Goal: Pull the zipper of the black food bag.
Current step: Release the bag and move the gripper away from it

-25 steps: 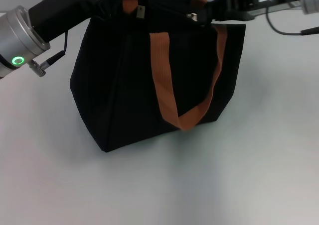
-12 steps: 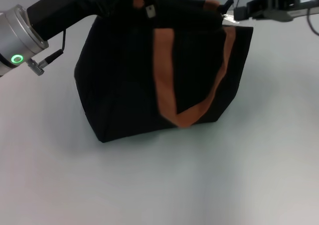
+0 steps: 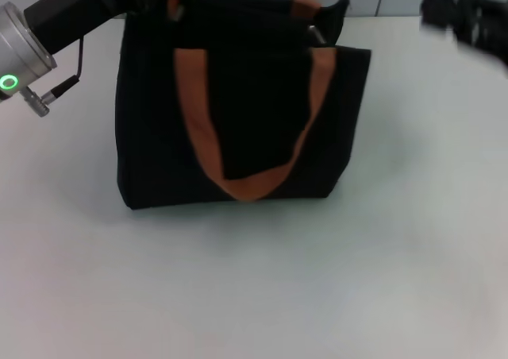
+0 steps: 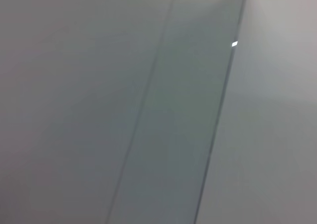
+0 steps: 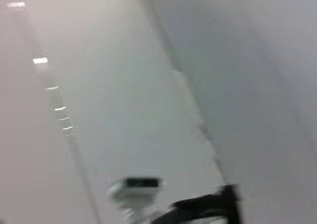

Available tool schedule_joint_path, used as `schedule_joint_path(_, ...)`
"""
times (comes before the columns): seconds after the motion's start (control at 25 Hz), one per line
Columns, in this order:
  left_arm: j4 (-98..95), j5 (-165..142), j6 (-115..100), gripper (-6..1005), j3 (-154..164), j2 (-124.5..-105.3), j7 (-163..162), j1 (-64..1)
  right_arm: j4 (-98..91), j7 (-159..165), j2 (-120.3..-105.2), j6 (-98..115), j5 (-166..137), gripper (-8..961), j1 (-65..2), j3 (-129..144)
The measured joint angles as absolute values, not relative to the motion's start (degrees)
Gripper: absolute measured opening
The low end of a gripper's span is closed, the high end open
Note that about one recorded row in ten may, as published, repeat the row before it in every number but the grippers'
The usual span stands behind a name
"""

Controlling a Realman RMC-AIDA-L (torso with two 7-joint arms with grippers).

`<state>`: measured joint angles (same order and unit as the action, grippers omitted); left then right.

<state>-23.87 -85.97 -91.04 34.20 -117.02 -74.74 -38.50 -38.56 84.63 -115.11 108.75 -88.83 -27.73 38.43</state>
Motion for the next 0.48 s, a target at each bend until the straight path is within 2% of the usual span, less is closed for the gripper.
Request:
schedule_joint_path(0.2, -24.38, -86.12, -88.9, 57, 36.27, -115.72, -76.49, -38.1, -33.9, 66.41, -115.95, 112.65, -91.11, 336, -24.24, 40.68)
schedule_joint_path(0.48, -25.83, -86.24, -88.56, 59, 38.1, -115.48, -77.59, -36.89, -30.98, 50.96, -118.87, 109.41, -101.91, 621, -21.11, 41.39)
